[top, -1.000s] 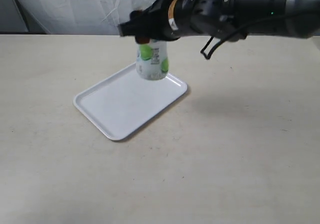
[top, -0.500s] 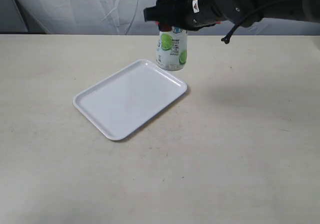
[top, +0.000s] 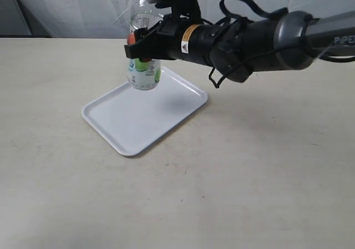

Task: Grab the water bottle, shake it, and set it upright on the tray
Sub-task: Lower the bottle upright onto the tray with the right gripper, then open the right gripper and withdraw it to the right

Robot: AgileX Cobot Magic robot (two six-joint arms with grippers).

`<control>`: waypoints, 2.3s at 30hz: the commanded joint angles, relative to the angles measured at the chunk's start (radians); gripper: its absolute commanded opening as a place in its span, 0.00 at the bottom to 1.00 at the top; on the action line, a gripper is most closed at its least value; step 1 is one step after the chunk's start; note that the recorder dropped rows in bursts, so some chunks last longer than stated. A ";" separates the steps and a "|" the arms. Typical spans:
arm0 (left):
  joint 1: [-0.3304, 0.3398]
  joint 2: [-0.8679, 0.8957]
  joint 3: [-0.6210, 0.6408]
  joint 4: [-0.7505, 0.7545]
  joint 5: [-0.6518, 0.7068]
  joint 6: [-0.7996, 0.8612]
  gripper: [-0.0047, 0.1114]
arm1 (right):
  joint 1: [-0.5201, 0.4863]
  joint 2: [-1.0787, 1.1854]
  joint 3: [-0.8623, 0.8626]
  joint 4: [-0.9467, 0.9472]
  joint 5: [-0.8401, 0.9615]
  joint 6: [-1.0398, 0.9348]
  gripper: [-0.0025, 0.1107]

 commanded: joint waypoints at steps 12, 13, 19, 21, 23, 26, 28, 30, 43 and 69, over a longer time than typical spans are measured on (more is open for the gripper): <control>0.000 -0.005 0.004 0.003 -0.009 -0.001 0.04 | -0.003 0.156 0.002 -0.078 -0.191 -0.193 0.02; 0.000 -0.005 0.004 0.003 -0.009 -0.001 0.04 | -0.003 0.160 0.002 -0.078 -0.191 -0.234 0.02; 0.000 -0.005 0.004 0.003 -0.009 -0.001 0.04 | -0.003 0.185 0.002 -0.076 -0.158 -0.301 0.02; 0.000 -0.005 0.004 0.003 -0.009 -0.001 0.04 | -0.003 0.193 0.002 -0.066 -0.159 -0.301 0.11; 0.000 -0.005 0.004 0.003 -0.009 -0.001 0.04 | -0.001 0.199 0.002 -0.047 -0.161 -0.301 0.35; 0.000 -0.005 0.004 0.003 -0.009 -0.001 0.04 | -0.001 0.199 0.002 -0.024 -0.180 -0.299 0.78; 0.000 -0.005 0.004 0.003 -0.009 -0.001 0.04 | 0.005 0.199 0.002 0.006 -0.169 -0.297 0.87; 0.000 -0.005 0.004 0.003 -0.009 -0.001 0.04 | 0.014 0.199 0.002 0.022 -0.137 -0.297 0.87; 0.000 -0.005 0.004 0.003 -0.009 -0.001 0.04 | 0.032 0.096 0.002 0.042 0.143 -0.295 0.87; 0.000 -0.005 0.004 0.003 -0.009 -0.001 0.04 | 0.032 -1.093 0.480 0.507 1.003 -0.292 0.05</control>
